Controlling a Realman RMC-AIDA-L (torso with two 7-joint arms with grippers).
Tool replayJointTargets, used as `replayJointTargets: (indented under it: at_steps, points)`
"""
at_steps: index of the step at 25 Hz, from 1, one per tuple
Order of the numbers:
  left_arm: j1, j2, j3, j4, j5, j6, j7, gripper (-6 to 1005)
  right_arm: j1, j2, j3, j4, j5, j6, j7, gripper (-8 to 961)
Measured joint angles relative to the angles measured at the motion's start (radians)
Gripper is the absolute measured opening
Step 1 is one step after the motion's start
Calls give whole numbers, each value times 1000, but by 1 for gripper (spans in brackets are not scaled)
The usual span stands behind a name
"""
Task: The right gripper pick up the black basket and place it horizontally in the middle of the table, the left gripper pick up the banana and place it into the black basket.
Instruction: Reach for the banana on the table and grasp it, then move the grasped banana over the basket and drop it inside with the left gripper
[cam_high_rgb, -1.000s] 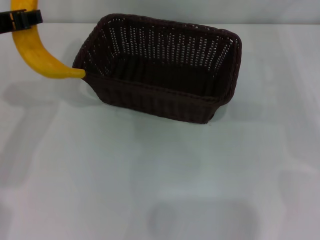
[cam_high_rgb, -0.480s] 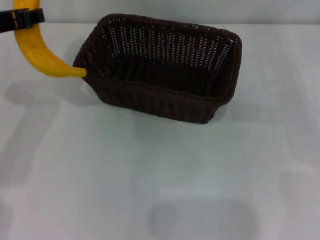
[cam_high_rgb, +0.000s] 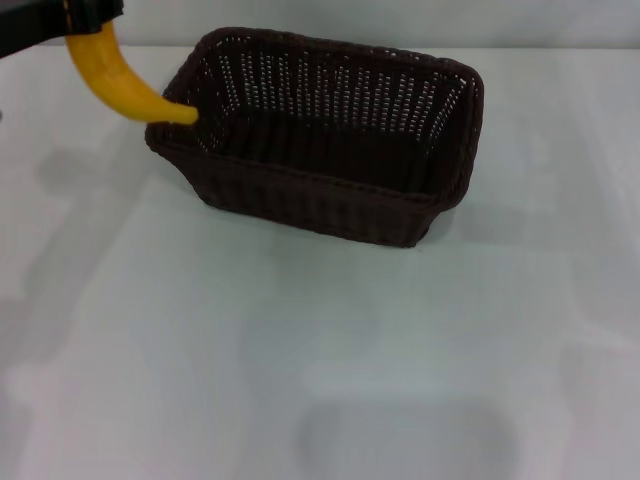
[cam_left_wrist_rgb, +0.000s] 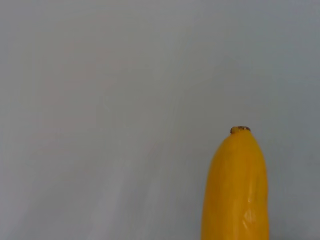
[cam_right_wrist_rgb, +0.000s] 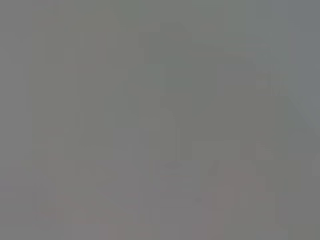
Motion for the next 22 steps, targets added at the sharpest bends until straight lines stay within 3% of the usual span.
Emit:
replayJointTargets:
  at_steps: [10, 22]
  points:
    - [-48, 0, 7, -198, -273, 150, 299, 515, -11, 1, -27, -7, 0, 5, 0, 722]
    - [-81, -2, 39, -322, -669, 163, 735, 527, -23, 2, -52, -8, 3, 13, 0, 723]
